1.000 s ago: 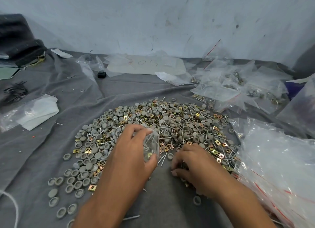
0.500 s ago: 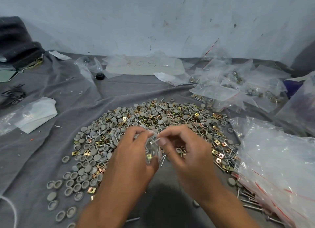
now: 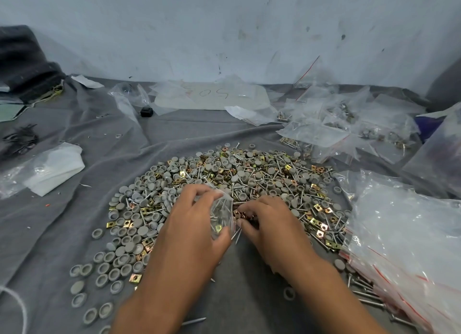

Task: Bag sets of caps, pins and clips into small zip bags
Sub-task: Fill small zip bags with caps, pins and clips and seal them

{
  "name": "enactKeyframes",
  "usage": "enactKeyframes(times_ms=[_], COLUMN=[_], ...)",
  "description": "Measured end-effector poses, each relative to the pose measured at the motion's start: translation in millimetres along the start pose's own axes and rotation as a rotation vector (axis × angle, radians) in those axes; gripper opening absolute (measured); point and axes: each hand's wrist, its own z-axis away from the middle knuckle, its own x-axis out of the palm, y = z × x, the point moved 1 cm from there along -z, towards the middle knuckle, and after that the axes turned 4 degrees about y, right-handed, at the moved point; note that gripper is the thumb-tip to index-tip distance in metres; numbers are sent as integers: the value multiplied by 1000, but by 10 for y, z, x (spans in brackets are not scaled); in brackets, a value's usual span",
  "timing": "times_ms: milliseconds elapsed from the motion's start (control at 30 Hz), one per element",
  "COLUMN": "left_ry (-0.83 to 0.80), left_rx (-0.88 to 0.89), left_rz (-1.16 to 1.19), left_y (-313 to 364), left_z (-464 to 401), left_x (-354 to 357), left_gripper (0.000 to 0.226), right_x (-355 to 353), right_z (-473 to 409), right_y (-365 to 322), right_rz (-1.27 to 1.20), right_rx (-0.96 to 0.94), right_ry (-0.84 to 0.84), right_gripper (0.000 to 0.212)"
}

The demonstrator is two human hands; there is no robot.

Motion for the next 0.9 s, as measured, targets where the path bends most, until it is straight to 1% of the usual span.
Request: enactKeyframes(times_ms=[100,233,333,433,500,600,700,733,800,867,900], left_ry=[-6,0,2,-2,-6,-10,-11,-8,-3,0,0], left_rx=[-7,-15,-13,-12,-12,-11,-9,-11,-12,-16,-20], left_rz=[-3,6,-2,-6,-9,-13,-15,-13,-8,-7,-3], left_y=[-10,-12,-7,-12,-18,-24,-25,-26,-19,-4,3], left_z=[4,-8,-9,-11,-18,-22,-15,-14,-5,1,1], left_x=[4,5,10,10,11,15,15,15,10,2,0], left_gripper=[55,54,55,54,54,54,54,55,54,55,56], right_x=[37,84,89,103,116,119,68,28,-90,-196,-227], right_z=[-13,12,17,8,8,9,-14,-21,-10,26,53], right_y=[-38,-111,-112,-95,-105,-103,-96,-110,-161,-225,-254], right_rz=[64,63,-18,-80,-68,-86,-252,-335,-452,-512,-532], right_rx=[9,17,65,110,105,84,70,55,-21,-135,-188], right_ry=[22,37,46,44,44,52,80,107,222,325,345], right_gripper=[29,23,18,20,20,13,9,11,16,21,22])
